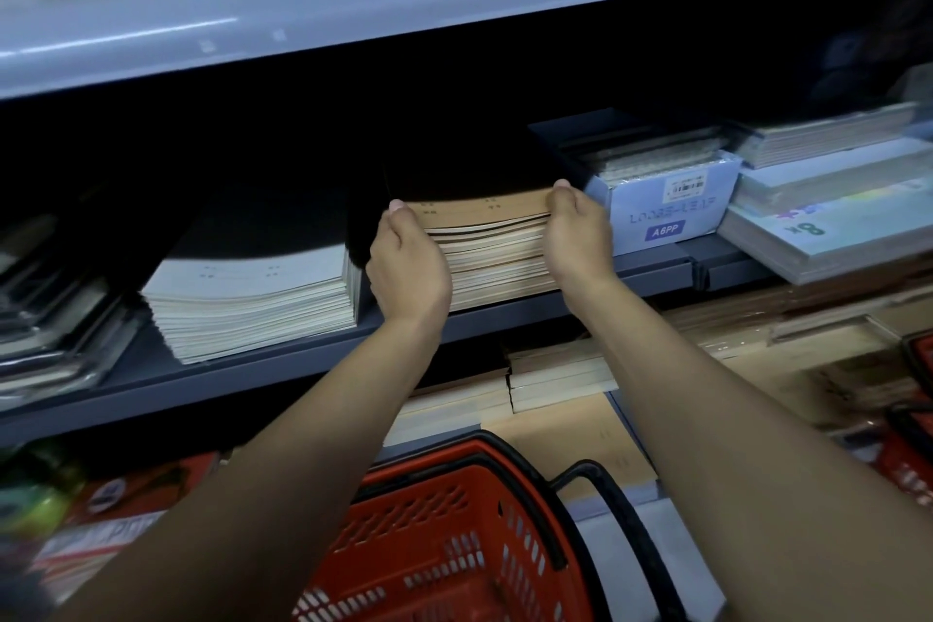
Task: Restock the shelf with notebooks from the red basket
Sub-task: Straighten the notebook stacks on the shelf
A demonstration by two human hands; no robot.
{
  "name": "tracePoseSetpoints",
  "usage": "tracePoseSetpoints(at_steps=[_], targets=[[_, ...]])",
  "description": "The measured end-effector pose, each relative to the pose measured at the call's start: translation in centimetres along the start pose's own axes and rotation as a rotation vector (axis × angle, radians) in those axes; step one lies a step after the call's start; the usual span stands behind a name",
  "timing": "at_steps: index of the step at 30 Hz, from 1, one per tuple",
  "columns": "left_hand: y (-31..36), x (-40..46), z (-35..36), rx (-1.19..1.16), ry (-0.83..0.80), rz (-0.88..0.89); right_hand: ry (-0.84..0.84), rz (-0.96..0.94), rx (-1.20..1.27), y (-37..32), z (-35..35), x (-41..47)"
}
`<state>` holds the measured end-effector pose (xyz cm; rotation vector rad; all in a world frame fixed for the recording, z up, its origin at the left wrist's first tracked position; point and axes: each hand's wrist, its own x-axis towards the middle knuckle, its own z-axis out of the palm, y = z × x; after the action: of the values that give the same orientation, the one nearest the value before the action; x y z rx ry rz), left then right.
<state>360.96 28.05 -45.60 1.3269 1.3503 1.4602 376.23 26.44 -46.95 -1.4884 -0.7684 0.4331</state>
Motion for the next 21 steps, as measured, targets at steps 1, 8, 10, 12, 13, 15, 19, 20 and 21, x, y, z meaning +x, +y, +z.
tracePoseSetpoints(at_steps=[1,8,10,12,13,15,19,20,21], targets=[[0.1,0.0,-0.2,-0.013,-0.023,-0.030,-0.015,0.013,0.013,-0.1,-0.1,0.0],[-0.3,-0.5,-2.4,-0.018,-0.246,-0.183,-0.064,0.072,-0.009,-0.6,-0.8,-1.1],[-0.6,-0.9,-3.0,0.004,-0.273,-0.163,-0.071,0.072,-0.027,-0.8,-1.1,-1.5],[-1.0,-1.3,-3.8,0.028,-0.307,-0.129,-0.077,0.057,-0.057,-0.9,-1.4,-2.0],[-1.1,-1.5,-4.2,0.034,-0.328,-0.103,-0.080,0.044,-0.085,-1.0,-1.5,-2.2],[-1.2,-2.2,-5.2,0.071,-0.368,-0.043,-0.080,0.020,-0.155,-1.0,-1.8,-2.8],[-1.7,-2.9,-6.9,0.145,-0.454,0.027,-0.060,-0.018,-0.297,-1.0,-2.3,-4.0],[-1.8,-3.1,-7.4,0.140,-0.479,0.032,-0.059,-0.022,-0.324,-1.0,-2.3,-4.4],[-1.8,-3.2,-7.8,0.112,-0.495,0.021,-0.058,-0.022,-0.336,-1.0,-2.3,-4.8]])
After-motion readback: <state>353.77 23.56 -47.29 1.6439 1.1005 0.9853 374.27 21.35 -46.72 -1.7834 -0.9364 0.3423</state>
